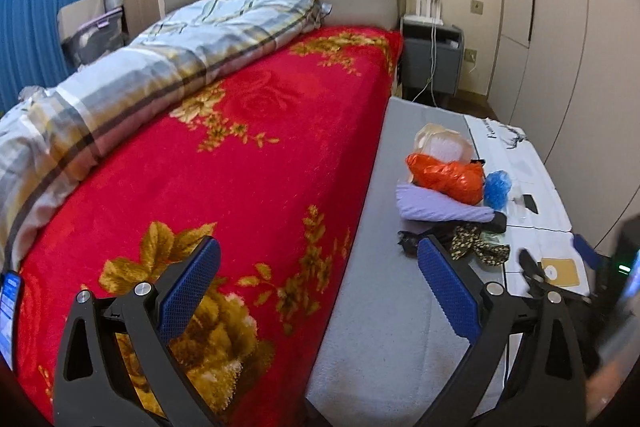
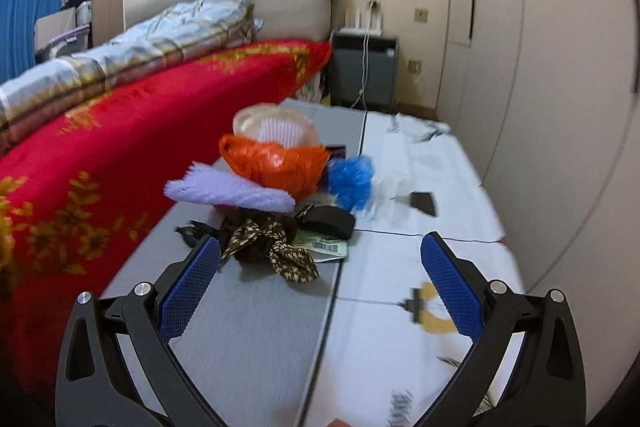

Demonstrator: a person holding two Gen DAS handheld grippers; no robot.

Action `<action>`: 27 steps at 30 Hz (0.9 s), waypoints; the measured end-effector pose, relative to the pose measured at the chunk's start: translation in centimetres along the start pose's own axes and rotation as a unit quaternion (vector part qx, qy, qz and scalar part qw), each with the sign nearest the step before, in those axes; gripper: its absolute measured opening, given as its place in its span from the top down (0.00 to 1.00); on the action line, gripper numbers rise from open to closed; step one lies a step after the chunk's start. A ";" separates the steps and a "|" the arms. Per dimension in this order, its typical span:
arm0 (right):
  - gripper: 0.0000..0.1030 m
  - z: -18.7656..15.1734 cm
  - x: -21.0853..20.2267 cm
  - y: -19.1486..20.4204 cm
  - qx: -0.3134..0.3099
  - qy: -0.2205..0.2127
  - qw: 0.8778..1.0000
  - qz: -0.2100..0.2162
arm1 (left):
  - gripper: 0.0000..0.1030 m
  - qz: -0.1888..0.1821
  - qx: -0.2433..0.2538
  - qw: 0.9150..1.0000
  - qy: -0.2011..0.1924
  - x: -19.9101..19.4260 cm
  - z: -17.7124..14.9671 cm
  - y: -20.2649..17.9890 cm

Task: Collect trash
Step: 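Move the left tool toward the lavender foam net on the table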

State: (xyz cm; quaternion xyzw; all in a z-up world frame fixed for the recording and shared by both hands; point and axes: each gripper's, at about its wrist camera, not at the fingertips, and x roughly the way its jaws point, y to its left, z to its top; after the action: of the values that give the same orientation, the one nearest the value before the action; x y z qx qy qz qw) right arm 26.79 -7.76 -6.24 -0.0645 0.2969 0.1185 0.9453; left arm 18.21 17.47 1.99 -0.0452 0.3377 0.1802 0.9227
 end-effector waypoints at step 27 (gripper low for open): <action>0.98 0.8 -0.7 0.0 -0.033 -0.011 0.997 0.073 | 0.07 -0.026 0.028 0.999 -0.016 0.2 0.2 -1.4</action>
State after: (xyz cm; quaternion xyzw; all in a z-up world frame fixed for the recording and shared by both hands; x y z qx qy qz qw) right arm 26.67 -7.73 -5.20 -0.0726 0.2867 0.1979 0.9345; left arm 19.02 16.31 1.95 -0.0255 0.3261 0.1472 0.9335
